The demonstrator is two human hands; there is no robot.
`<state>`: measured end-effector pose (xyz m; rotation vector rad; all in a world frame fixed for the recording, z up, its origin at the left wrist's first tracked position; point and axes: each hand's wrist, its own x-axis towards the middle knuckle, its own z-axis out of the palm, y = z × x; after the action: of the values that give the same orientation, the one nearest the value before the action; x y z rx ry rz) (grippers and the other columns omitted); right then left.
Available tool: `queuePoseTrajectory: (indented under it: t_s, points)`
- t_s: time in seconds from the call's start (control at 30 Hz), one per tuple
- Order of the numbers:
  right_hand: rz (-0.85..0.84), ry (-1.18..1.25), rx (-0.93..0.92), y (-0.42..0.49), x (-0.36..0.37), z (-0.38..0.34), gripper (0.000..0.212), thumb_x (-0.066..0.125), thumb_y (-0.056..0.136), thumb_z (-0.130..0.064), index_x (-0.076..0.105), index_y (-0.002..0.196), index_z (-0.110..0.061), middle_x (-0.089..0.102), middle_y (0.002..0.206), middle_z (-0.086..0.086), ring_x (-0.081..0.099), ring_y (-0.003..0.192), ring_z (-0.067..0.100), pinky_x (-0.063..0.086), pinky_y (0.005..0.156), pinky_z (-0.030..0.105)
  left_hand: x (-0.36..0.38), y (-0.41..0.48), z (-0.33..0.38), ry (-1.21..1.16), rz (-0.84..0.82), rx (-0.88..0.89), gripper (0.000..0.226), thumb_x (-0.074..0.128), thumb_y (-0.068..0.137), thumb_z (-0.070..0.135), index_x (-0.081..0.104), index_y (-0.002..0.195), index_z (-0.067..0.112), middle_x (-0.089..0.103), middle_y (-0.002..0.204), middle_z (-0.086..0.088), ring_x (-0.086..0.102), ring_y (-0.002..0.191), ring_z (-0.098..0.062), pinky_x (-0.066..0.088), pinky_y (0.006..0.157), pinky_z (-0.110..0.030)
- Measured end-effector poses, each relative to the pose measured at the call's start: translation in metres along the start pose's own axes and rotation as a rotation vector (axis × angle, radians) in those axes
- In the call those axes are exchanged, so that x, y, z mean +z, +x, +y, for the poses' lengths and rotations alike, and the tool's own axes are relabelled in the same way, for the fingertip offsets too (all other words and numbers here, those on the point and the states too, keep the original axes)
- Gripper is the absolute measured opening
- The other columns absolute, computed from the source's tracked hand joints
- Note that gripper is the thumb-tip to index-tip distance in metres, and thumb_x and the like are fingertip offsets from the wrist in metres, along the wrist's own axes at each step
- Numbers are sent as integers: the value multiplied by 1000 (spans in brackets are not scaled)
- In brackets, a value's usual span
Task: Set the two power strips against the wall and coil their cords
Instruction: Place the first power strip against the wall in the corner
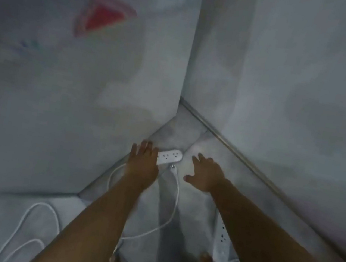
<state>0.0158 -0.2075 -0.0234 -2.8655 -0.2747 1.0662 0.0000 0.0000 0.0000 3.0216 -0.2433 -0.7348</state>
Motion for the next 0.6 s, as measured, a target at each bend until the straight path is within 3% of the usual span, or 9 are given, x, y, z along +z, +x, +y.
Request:
queuePoseTrajectory:
  t_s: [0.2, 0.3, 0.47, 0.6]
  points:
    - [122, 18, -37, 96, 81, -2, 85, 55, 86, -56, 19, 152, -17, 14, 162, 8, 23, 142, 35, 24, 115, 46, 117, 64, -17, -5, 4, 9, 65, 34, 94, 33, 20, 151, 8, 14, 160, -13, 9, 149, -27, 5, 120, -42]
    - [229, 59, -77, 131, 106, -3, 83, 58, 85, -52, 21, 151, -17, 15, 161, 9, 26, 140, 35, 27, 113, 46, 153, 96, -33, 8, 26, -10, 67, 43, 95, 33, 18, 151, 7, 14, 159, -13, 13, 147, -29, 12, 121, -41]
    - [336, 131, -71, 170, 128, -11, 75, 58, 84, -37, 26, 150, -20, 35, 151, 10, 38, 129, 34, 38, 106, 41, 179, 119, -41, -93, 49, -47, 68, 50, 94, 32, 19, 150, 13, 35, 148, -8, 39, 133, -25, 39, 104, -37]
    - [367, 85, -110, 159, 119, -20, 65, 65, 81, -33, 43, 141, -21, 48, 131, 9, 45, 118, 28, 41, 94, 37, 173, 114, -47, -52, 74, -24, 58, 51, 94, 25, 27, 146, 14, 43, 137, -7, 46, 124, -25, 46, 97, -37]
